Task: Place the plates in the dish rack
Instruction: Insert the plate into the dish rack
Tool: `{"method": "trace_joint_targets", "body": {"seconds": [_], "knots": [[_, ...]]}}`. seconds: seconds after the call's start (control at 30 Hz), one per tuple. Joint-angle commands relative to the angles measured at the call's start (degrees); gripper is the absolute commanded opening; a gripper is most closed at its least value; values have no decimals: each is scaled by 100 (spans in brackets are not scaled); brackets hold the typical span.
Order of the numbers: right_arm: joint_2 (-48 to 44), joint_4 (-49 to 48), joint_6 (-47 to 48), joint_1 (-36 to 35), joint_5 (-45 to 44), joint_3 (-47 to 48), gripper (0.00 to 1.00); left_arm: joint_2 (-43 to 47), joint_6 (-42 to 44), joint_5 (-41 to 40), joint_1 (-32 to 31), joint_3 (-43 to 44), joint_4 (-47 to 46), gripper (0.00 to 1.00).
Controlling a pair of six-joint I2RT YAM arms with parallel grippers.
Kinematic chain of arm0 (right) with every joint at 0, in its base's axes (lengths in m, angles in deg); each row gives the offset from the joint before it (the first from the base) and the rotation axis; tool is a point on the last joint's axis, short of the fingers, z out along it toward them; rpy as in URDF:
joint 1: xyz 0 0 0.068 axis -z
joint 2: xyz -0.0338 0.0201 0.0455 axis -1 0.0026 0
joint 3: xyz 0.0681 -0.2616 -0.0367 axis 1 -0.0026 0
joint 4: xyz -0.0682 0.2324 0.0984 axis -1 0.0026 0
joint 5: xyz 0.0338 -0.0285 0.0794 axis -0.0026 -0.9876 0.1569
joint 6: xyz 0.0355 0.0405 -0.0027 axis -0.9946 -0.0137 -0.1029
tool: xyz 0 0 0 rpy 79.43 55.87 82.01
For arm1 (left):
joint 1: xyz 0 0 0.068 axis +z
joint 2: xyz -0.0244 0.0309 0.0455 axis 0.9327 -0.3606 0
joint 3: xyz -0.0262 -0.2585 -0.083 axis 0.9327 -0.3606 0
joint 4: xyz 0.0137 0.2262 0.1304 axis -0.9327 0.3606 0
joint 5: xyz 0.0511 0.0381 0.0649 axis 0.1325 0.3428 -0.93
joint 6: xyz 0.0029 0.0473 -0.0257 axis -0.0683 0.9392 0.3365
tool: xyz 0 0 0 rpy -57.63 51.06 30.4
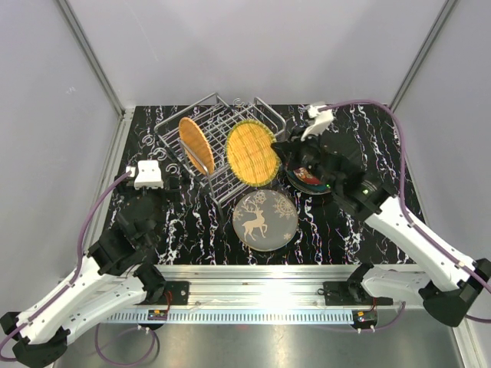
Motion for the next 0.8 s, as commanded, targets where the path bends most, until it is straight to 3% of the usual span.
{"method": "trace_joint_targets", "body": {"seconds": [0.0,0.13,0.77], "knots": [[254,-341,563,-402,-551,633,0,50,-20,-144,34,140,-218,99],[657,-333,871,-894,-1140,993,0,85,-28,-127,34,149,-200,99],[1625,-298,1890,-1669,-2476,1758,0,182,-72,-48,34,184,-183,99]]}}
